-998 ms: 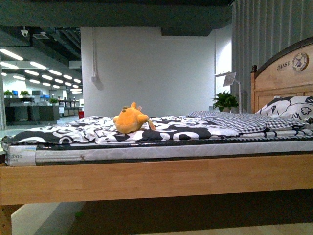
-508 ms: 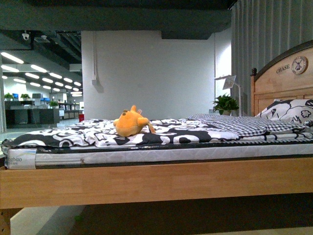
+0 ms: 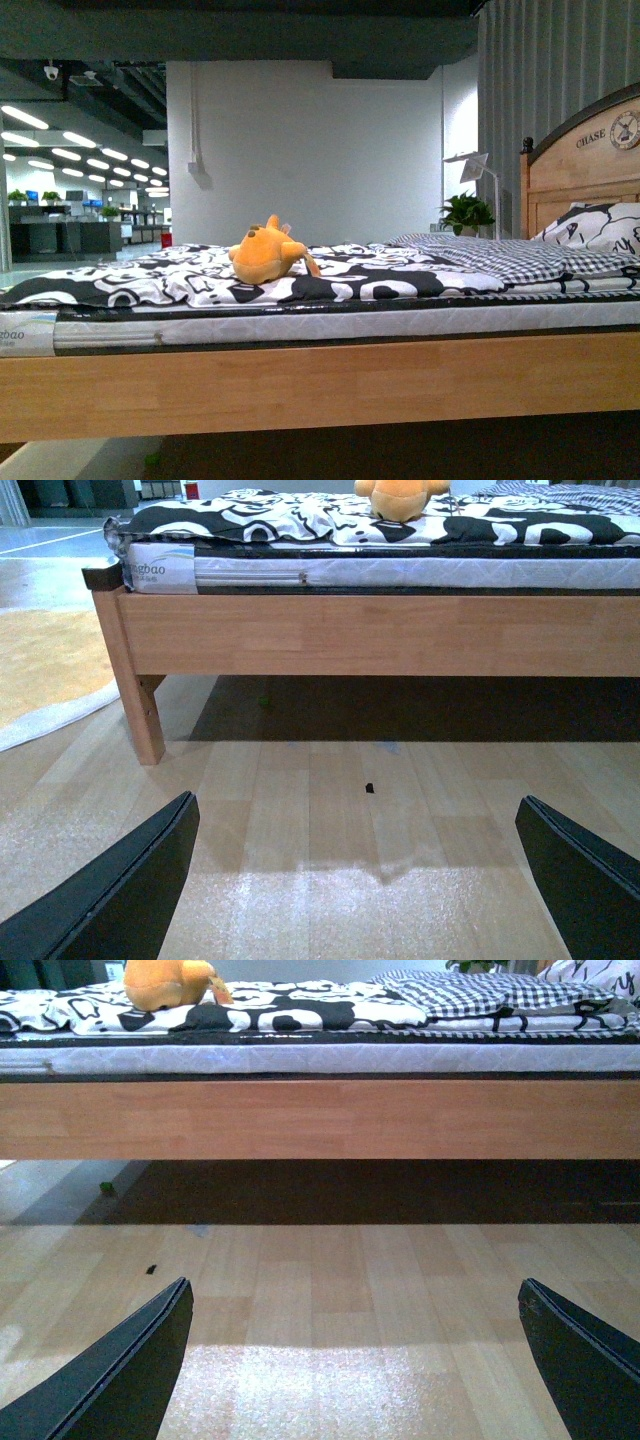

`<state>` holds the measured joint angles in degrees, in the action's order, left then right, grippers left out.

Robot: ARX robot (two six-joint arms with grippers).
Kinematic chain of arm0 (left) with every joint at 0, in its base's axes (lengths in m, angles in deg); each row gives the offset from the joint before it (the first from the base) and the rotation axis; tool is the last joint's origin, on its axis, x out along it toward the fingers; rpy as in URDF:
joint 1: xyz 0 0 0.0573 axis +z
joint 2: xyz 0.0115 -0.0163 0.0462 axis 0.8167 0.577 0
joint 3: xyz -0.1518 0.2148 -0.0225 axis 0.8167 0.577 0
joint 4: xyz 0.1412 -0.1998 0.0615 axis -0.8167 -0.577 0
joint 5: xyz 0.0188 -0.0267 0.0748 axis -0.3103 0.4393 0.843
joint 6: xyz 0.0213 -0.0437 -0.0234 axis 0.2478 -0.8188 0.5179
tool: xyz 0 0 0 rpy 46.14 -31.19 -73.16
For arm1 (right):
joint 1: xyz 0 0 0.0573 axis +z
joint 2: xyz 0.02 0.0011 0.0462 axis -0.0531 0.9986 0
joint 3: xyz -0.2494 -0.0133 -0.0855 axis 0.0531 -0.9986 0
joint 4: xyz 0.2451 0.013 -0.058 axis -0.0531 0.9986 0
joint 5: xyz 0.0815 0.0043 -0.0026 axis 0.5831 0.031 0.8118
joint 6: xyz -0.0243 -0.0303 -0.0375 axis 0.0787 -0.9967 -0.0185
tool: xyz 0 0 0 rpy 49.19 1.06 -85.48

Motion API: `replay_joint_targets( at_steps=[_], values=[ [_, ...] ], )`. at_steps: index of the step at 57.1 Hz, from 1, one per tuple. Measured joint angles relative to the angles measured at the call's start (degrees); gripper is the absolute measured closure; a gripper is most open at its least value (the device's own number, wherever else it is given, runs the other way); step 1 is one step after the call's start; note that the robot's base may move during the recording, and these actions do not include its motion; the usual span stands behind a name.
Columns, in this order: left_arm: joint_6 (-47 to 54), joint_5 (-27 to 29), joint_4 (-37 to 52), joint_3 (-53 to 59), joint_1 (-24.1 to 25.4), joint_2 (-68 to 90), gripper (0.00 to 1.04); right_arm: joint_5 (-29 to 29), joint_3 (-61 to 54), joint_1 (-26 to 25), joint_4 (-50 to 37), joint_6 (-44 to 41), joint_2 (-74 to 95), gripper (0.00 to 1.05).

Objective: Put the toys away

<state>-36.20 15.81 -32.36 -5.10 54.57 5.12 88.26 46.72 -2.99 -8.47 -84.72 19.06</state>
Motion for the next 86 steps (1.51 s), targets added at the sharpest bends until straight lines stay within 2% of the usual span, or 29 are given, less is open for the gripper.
replay_joint_targets(
  at_steps=[86],
  values=[
    [0.0, 0.0, 0.0, 0.0, 0.0, 0.0, 0.06, 0.0, 0.0, 0.0, 0.0, 0.0, 0.0, 0.06]
  ],
)
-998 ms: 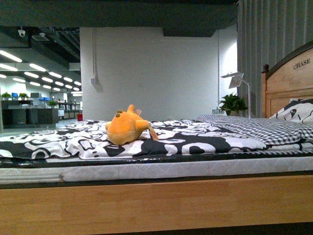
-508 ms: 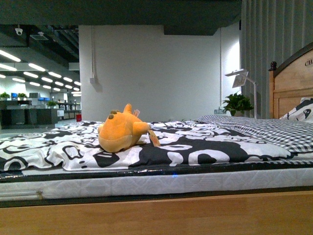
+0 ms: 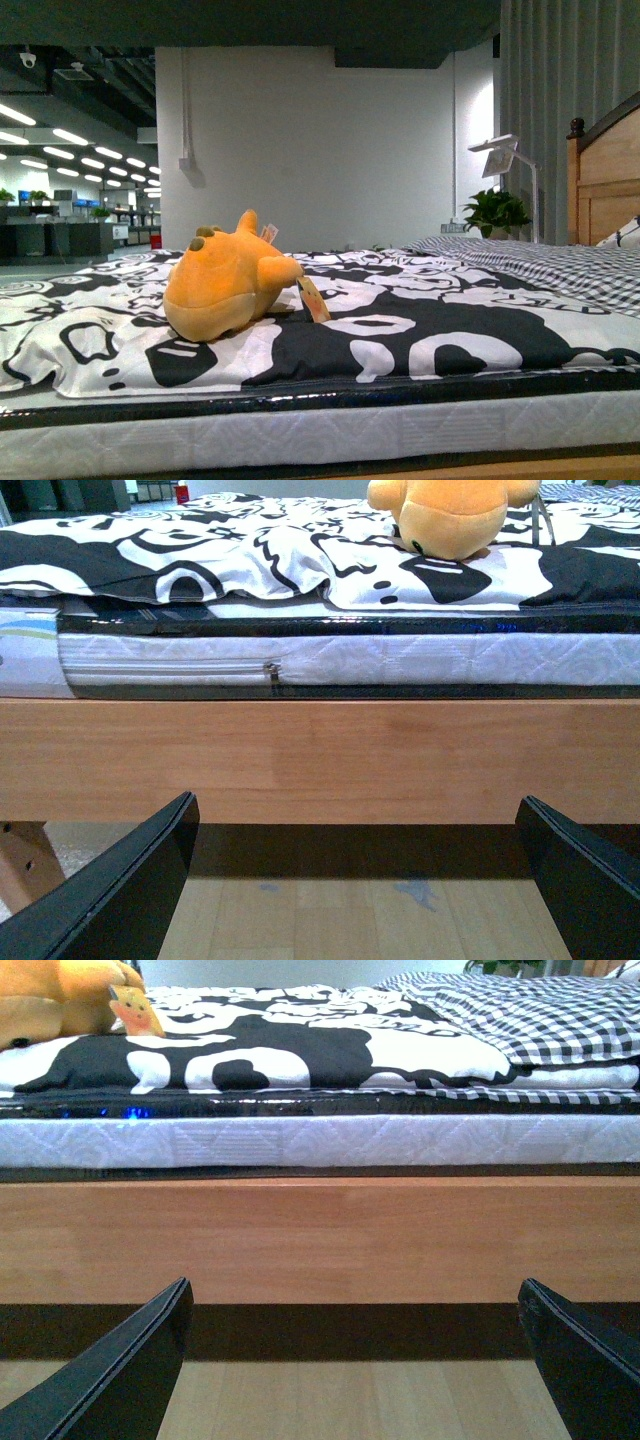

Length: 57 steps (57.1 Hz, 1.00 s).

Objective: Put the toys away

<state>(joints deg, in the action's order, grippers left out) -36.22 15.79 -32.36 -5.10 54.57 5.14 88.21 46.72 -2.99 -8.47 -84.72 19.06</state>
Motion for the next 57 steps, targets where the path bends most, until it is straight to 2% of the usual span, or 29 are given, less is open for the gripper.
replay_joint_targets(
  at_steps=[57],
  values=[
    [0.0, 0.0, 0.0, 0.0, 0.0, 0.0, 0.06, 0.0, 0.0, 0.0, 0.0, 0.0, 0.0, 0.06]
  ],
)
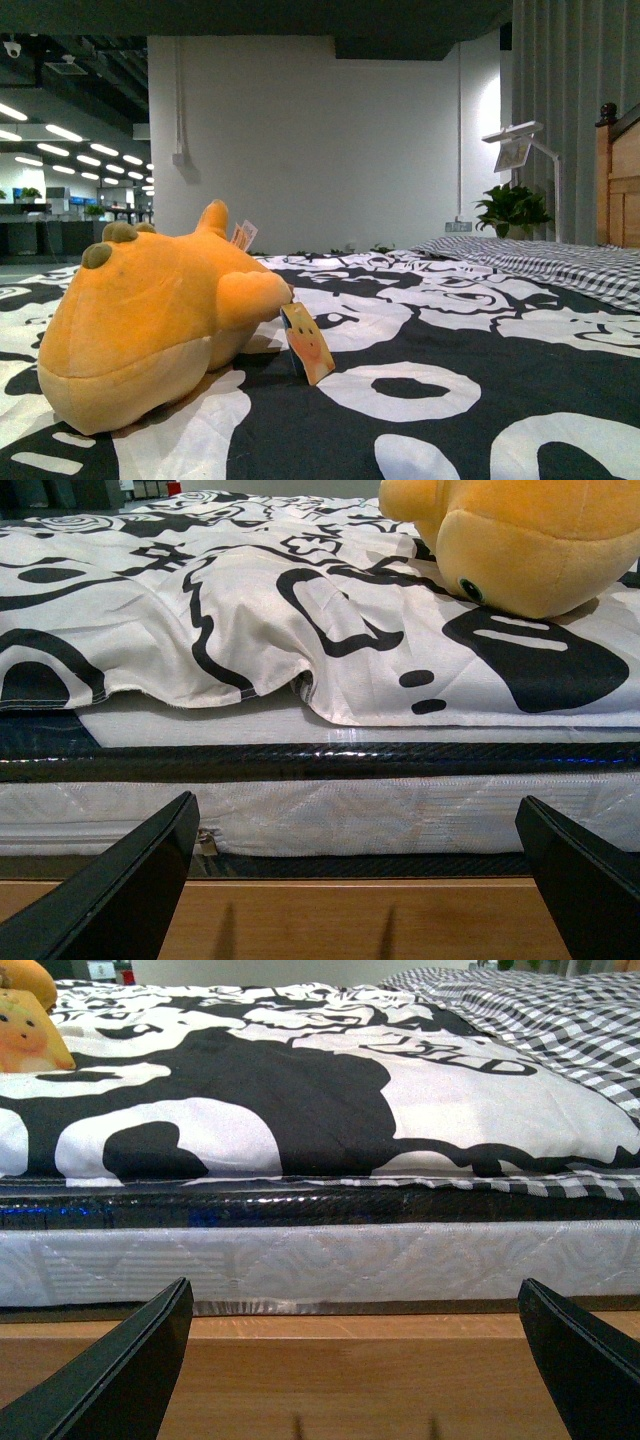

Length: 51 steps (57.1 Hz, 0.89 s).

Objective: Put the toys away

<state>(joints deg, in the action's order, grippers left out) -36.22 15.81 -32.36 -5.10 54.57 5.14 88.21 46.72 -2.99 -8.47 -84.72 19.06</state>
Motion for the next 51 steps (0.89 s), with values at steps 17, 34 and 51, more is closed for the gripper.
replay_joint_targets(
  at_steps=[17, 34, 51],
  values=[
    [0.0, 0.0, 0.0, 0.0, 0.0, 0.0, 0.06, 0.0, 0.0, 0.0, 0.0, 0.0, 0.0, 0.06],
    [0.0, -0.2, 0.0, 0.0, 0.0, 0.0, 0.06, -0.2, 0.0, 0.0, 0.0, 0.0, 0.0, 0.06],
    [0.0, -0.2, 0.0, 0.0, 0.0, 0.0, 0.06, -0.2, 0.0, 0.0, 0.0, 0.0, 0.0, 0.06]
  ],
)
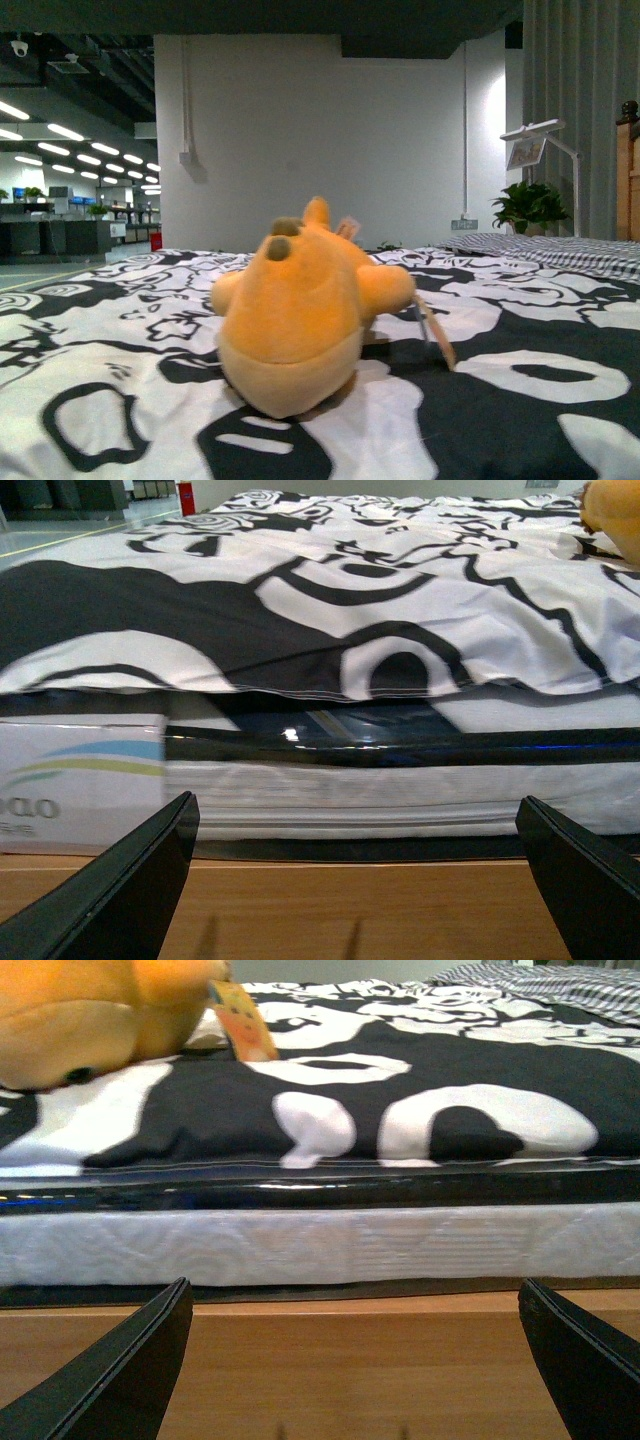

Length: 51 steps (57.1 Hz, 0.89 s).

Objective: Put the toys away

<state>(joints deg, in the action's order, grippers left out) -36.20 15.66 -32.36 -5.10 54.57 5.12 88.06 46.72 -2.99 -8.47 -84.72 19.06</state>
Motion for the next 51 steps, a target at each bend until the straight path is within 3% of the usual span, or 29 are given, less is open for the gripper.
replay_joint_targets(
  at_steps=[51],
  values=[
    [0.0, 0.2, 0.0, 0.0, 0.0, 0.0, 0.06, 0.4, 0.0, -0.1, -0.1, 0.0, 0.0, 0.06]
  ],
)
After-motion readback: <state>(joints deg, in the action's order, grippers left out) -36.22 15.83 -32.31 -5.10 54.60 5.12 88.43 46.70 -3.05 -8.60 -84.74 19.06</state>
